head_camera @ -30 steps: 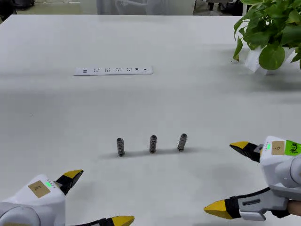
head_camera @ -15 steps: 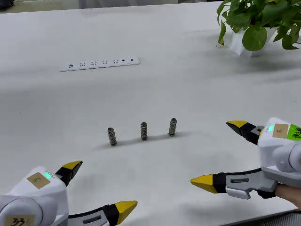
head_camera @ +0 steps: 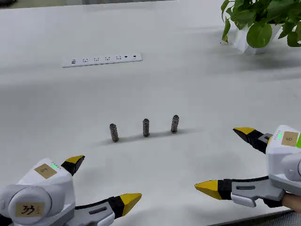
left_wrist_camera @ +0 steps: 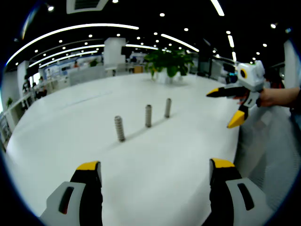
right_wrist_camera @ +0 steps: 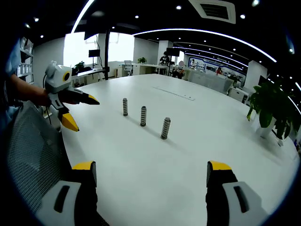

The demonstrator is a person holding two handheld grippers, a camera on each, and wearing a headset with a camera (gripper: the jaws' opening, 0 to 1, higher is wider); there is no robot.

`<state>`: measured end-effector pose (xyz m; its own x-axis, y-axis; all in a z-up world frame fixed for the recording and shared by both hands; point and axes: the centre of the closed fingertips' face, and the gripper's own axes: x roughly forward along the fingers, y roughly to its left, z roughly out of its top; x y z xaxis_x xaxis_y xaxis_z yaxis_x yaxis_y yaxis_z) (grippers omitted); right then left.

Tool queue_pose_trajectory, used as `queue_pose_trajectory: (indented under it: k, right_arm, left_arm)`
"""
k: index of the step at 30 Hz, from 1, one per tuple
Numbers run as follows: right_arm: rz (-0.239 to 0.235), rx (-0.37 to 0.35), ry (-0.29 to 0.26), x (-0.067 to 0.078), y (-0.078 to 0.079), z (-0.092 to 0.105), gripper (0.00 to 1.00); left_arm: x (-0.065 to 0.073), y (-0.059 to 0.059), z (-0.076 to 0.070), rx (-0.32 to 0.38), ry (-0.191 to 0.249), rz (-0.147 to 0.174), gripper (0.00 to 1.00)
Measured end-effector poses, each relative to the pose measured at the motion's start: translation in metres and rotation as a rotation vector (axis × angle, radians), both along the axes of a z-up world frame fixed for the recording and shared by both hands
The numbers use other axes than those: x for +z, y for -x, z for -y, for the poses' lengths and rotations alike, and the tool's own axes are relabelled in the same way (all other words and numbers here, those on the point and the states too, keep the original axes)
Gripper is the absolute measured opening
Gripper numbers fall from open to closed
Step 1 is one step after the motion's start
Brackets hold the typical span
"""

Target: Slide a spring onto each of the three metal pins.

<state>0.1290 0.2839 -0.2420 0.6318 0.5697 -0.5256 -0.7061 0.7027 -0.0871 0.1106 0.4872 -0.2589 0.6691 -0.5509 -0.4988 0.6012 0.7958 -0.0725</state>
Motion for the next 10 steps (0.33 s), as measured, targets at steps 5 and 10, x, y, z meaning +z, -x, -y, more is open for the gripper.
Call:
queue_pose_trajectory:
  k: [5, 10]
  right_arm:
    - [-0.004, 0.002, 0.005, -0.0016, 0.0009, -0.0010, 0.99]
    - [-0.013, -0.014, -0.021, 0.0001, -0.0009, 0.0005, 0.98]
  left_arm:
    - [-0.0006, 0.0012, -0.0027, -0.002, -0.011, -0.008, 0.97]
    - [-0.0085, 0.0014, -0.0064, -0.004, -0.033, -0.064, 1.00]
